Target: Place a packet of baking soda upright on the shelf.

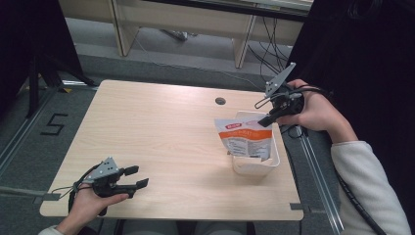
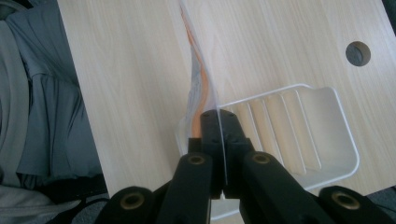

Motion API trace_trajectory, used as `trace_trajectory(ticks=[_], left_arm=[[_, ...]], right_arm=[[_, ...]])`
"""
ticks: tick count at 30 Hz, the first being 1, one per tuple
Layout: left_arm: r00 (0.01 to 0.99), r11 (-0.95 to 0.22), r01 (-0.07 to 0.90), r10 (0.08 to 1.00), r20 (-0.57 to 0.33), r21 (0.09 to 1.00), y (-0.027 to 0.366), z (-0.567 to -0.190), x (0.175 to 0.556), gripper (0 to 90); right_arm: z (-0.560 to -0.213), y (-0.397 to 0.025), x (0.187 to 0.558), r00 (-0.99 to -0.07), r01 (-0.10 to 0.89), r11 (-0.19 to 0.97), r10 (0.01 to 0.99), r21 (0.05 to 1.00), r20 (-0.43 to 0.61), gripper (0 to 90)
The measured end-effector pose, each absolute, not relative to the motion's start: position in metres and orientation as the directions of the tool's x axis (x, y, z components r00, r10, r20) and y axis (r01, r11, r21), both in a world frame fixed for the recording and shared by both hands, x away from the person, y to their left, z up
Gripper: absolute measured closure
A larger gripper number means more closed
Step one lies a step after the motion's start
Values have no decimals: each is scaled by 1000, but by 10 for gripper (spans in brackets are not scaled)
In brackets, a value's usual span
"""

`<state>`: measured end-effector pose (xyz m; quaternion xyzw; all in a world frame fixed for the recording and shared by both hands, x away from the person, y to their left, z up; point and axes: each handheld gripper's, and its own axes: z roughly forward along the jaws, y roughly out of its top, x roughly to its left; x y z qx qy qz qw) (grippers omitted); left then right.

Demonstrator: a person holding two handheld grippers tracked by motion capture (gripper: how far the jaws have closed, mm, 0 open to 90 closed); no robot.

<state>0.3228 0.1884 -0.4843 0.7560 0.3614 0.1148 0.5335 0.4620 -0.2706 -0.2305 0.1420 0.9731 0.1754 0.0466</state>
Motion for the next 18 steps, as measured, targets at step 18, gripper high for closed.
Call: trace_trajectory(ticks=[18], left_arm=[[711,-155,430,665,-228,889,188,-485,323,352]], right_arm=[[-228,-284,457,-958,253,912,284,323,-51,900]])
